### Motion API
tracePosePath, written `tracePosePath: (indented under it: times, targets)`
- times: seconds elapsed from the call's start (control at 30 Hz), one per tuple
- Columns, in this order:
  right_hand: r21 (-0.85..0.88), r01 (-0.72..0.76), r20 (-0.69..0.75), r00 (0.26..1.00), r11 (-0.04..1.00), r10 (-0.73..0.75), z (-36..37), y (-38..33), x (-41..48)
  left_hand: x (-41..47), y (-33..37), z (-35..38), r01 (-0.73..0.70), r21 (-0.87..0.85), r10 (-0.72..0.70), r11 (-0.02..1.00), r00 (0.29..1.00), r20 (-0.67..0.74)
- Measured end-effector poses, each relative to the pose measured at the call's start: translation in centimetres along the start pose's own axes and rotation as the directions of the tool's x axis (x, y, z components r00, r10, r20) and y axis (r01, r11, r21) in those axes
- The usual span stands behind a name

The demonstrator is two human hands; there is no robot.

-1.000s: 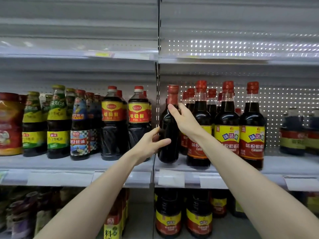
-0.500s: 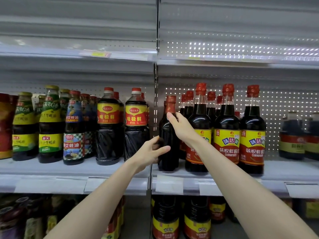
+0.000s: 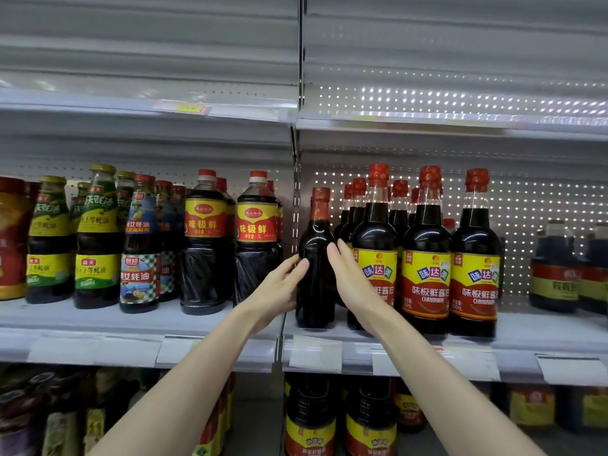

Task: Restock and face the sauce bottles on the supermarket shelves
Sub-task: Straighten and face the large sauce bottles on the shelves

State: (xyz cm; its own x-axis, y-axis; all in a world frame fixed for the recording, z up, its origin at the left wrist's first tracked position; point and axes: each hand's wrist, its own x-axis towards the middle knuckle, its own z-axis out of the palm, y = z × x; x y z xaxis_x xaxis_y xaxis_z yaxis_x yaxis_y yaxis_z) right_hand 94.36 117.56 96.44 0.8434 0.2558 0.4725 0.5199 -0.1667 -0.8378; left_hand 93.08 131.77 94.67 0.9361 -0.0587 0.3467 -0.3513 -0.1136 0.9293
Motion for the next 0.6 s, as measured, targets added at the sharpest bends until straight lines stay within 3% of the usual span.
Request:
tracePosePath:
  times: [0.27,0.6]
  targets:
    - [-0.024,-0.048,0.036,0.998,0.999,0.049,1.7,1.4,-3.2,-0.7,0.5,1.1,0.055,-0.059,-0.058,0.997,0.997,-0.043]
    - [0.126,-0.062,-0.031,0.997,0.990,0.067,1.9,1.8,-2.0,-2.8,0.4,1.2,-0.005,0.015,0.007,1.000,0.996,-0.089]
